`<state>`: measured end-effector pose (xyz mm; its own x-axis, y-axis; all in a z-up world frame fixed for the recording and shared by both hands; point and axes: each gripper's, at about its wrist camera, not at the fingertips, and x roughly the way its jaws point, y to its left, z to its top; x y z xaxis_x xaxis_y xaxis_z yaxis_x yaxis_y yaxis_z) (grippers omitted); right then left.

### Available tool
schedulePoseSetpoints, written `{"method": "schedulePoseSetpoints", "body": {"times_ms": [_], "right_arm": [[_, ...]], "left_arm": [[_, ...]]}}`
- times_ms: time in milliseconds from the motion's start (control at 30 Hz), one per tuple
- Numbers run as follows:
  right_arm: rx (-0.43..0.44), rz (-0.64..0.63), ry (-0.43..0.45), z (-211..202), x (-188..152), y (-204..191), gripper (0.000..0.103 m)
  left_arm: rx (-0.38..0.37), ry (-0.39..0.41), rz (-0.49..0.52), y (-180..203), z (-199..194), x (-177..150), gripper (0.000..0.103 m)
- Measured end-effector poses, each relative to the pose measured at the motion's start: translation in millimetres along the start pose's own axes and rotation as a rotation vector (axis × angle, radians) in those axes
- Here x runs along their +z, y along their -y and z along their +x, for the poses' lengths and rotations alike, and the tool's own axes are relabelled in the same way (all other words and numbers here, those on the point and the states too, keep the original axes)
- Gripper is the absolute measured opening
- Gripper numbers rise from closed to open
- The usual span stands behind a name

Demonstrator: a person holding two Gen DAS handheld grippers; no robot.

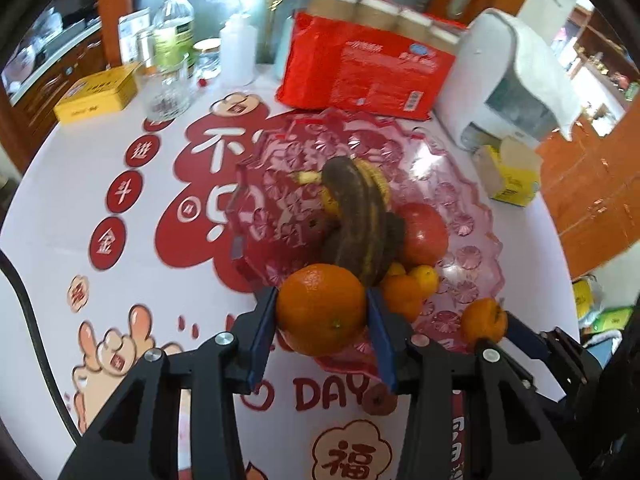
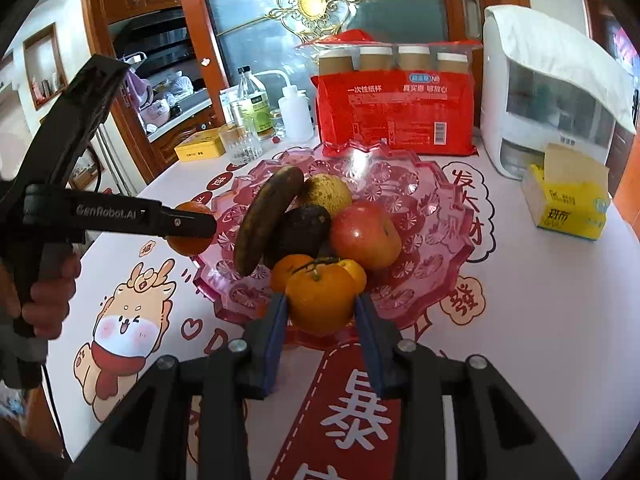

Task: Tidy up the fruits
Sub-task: 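Carry both oranges into the bowl and open both tools, then withdraw both open tools toward the last orange and lychee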

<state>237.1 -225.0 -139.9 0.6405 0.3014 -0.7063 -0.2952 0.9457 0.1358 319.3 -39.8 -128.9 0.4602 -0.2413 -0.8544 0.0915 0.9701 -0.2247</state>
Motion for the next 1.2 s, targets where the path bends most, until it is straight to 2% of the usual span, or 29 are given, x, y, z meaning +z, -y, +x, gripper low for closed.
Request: {"method": "schedulePoseSetpoints", "body": {"times_ms": [100,167,233,400,467,667,800,900,1033,1200], "right_arm": [[-0.016,0.002,-0.023,6.4,0.1,-1.6,0.037],[-0.02,0.02,-0.02,7.4,0.1,-0.1,0.039],[-0.02,0.039,-0.025,6.8,0.5,2.4,0.045],[-0.031,0.073,-0.019,-6.3,0.9,4.5,0.046],[-0.032,0.087,-0.001,-15.3,0.6,4.4,0.047],[-0.046,0.093,0.019,-38.1,-12.3,-5.7,0.055],[-0.054,0.1,0.013,-45.9,-28.0,-18.4,0.056],[-0.058,0.116,0.015,-49.0,-41.2,-31.0,0.056],[-0.087,0.136,0.029,-47.2,-57.5,-47.4,0.067],[-0.137,0.158,0.023,-30.9,-72.6,-63.9,0.067]], "left_arm": [[-0.008,0.004,0.014,-0.3,1.9,1.7,0.045],[-0.012,0.005,0.023,0.6,0.3,2.0,0.061],[-0.005,0.019,0.028,1.9,-5.0,0.8,0.07],[-0.001,0.041,0.01,2.5,-24.4,-4.3,0.073],[-0.002,0.046,0.002,2.4,-33.6,-8.5,0.077],[-0.018,0.033,0.007,2.1,-55.4,-25.4,0.079],[-0.049,0.002,0.031,1.1,-60.1,-39.1,0.079],[-0.072,-0.049,0.064,0.5,-56.7,-49.3,0.079],[-0.082,-0.096,0.105,-0.3,-49.1,-57.4,0.079],[-0.13,-0.15,0.159,-1.7,-30.9,-61.0,0.08]]}}
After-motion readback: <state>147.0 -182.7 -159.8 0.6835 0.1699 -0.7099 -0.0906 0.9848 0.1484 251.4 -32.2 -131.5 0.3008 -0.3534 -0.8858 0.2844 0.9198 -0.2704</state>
